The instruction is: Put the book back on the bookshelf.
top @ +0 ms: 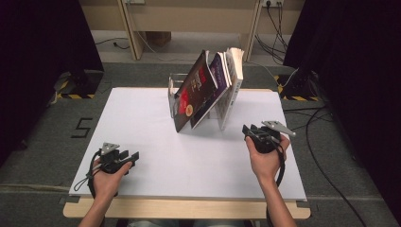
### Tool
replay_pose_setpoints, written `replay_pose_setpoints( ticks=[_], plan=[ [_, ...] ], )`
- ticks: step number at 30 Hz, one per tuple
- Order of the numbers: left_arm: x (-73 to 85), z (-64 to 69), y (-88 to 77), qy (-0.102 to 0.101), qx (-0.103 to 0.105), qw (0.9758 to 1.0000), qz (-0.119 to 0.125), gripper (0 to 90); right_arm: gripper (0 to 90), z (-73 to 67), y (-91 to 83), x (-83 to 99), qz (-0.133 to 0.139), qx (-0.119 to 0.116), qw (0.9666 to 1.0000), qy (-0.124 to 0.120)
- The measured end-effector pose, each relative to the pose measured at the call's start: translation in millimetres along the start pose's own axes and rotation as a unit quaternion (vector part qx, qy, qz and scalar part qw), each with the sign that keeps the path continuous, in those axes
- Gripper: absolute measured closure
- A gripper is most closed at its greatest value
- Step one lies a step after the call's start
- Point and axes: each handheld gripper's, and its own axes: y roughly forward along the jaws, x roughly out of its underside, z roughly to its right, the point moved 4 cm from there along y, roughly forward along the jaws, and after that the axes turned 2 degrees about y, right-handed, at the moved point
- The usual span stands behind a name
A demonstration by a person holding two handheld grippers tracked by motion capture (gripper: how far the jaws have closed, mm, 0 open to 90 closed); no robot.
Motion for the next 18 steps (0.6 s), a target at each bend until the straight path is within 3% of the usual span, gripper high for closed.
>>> replay_pose_setpoints(
  ticks=[18],
  plan=[
    [1.8,-3.0,-2.3,-0.003,-0.002,1.0000,0.002,50.4,65.0,25.7,-12.1,22.5,-0.015,0.027,0.9995,0.012]
  ],
)
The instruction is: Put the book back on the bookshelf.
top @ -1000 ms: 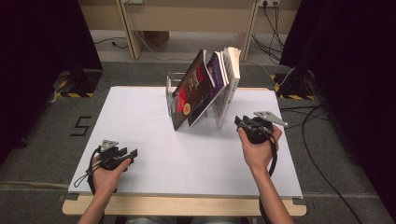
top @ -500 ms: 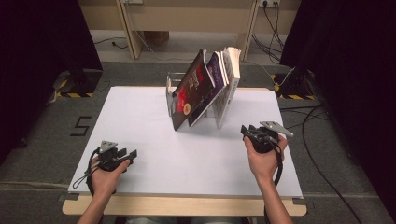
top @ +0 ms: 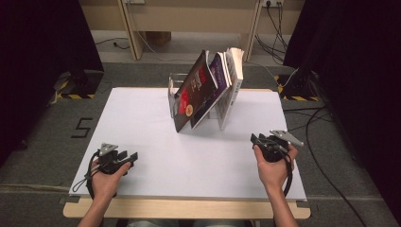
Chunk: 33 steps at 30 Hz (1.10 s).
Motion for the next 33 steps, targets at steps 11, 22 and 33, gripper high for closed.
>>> replay_pose_setpoints(
  ticks=[11,22,33],
  plan=[
    [0.9,-0.6,0.0,-0.001,0.000,1.0000,-0.001,50.4,64.9,16.8,-3.5,11.5,-0.009,0.018,0.9998,0.007],
    [1.7,-1.4,0.9,-0.002,-0.001,1.0000,-0.002,50.4,64.8,31.9,-3.1,23.8,-0.016,0.031,0.9993,0.012],
    [2.7,-2.7,1.3,-0.003,-0.003,1.0000,-0.003,50.4,64.5,44.9,0.5,37.3,-0.020,0.041,0.9988,0.015]
  ],
)
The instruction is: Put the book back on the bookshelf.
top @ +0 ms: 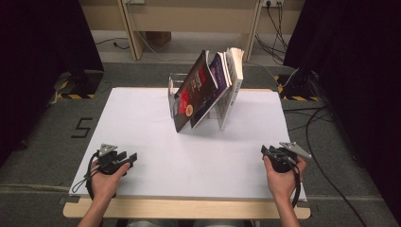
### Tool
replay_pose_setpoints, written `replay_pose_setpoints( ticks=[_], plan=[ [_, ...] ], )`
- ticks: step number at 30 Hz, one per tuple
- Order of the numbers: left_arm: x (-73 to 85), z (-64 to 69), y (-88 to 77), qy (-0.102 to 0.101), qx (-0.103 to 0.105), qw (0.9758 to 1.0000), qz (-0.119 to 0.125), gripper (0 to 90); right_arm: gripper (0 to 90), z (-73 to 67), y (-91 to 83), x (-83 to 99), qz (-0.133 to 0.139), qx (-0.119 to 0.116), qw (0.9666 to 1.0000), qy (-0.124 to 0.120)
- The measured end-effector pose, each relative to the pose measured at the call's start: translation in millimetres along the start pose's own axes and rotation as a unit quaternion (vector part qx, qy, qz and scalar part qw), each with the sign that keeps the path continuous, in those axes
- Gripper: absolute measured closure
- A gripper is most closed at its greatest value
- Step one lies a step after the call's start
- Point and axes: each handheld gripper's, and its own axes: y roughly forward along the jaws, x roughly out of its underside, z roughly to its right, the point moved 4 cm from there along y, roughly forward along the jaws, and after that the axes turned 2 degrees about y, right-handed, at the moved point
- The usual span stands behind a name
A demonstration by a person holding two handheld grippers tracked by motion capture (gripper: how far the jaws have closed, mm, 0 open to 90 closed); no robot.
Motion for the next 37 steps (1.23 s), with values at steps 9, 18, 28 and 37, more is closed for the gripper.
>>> replay_pose_setpoints(
  ticks=[9,18,28,37],
  plan=[
    [1.4,-0.7,0.5,0.000,-0.001,1.0000,-0.002,50.3,64.4,6.5,5.0,8.2,-0.003,0.007,1.0000,0.002],
    [2.9,-2.5,1.4,0.000,-0.003,1.0000,-0.005,50.2,64.1,11.5,8.3,14.6,-0.008,0.012,0.9999,0.007],
    [4.9,-1.8,2.5,0.000,-0.001,1.0000,-0.006,48.9,61.9,12.8,8.5,17.2,-0.007,0.010,0.9999,0.011],
    [5.6,-2.8,2.0,-0.004,-0.001,1.0000,-0.006,43.2,53.2,14.1,7.5,21.1,-0.008,-0.002,0.9997,0.023]
  ],
)
